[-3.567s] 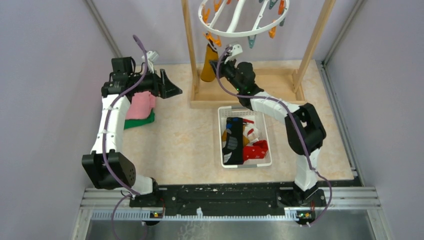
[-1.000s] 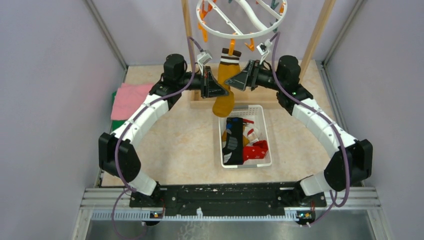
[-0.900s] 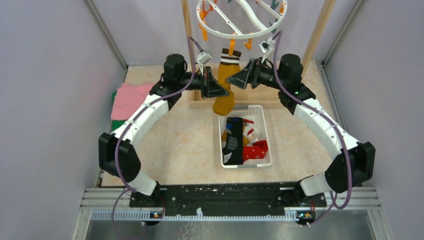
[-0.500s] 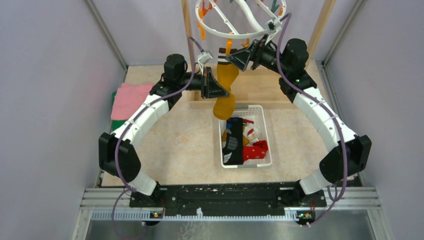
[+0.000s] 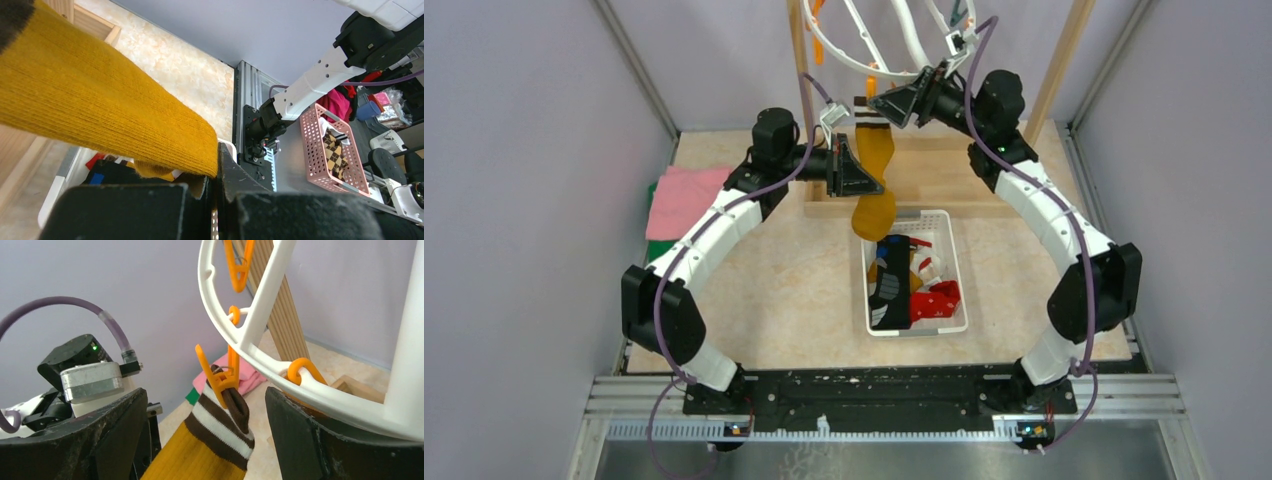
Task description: Remove the socks clipped to the hanger
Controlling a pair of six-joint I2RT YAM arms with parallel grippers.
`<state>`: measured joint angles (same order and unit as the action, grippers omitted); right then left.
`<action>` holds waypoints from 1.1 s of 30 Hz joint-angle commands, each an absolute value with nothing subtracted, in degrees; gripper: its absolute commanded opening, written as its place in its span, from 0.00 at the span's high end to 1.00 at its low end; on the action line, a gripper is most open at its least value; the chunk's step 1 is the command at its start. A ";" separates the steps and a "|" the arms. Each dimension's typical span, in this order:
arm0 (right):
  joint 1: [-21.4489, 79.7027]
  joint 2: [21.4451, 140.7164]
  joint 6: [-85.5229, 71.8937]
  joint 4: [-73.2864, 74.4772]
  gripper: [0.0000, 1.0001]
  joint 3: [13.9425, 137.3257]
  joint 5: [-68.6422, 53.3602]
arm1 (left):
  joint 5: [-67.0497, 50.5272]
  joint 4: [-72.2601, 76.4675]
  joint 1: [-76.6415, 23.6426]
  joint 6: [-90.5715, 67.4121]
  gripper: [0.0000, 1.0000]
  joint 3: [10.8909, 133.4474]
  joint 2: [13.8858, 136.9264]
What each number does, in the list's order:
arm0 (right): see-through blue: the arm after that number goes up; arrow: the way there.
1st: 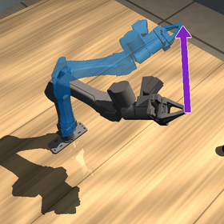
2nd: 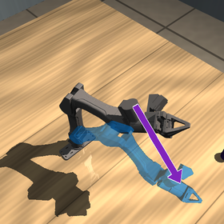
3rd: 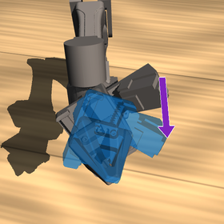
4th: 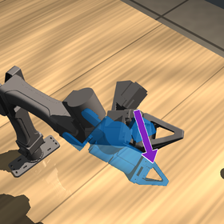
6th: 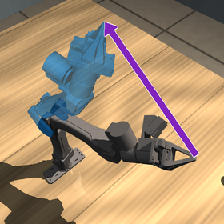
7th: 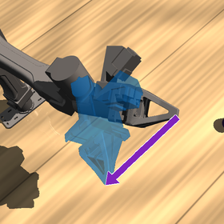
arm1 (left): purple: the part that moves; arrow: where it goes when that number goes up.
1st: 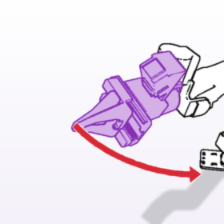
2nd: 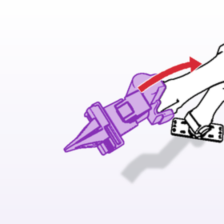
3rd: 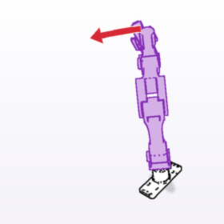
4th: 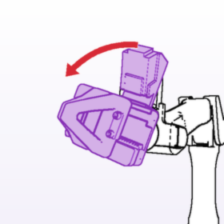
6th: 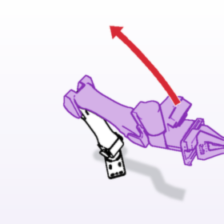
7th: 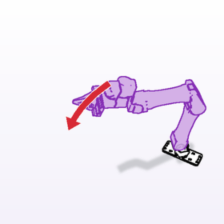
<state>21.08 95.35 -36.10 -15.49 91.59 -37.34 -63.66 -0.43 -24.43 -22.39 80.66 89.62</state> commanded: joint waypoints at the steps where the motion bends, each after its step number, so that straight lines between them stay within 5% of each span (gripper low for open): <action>1: 20.82 92.15 -39.01 -24.72 0.14 88.34 -37.32 | -65.58 1.56 -24.78 -22.99 1.00 82.86 87.35; 10: 20.78 79.55 -40.91 -34.75 0.13 68.77 -31.36 | -64.93 0.83 -24.95 -22.30 1.00 83.08 87.35; 33: 21.26 94.72 -46.71 -50.22 0.19 78.47 -29.52 | -64.16 -3.19 -27.19 -20.48 1.00 85.17 87.97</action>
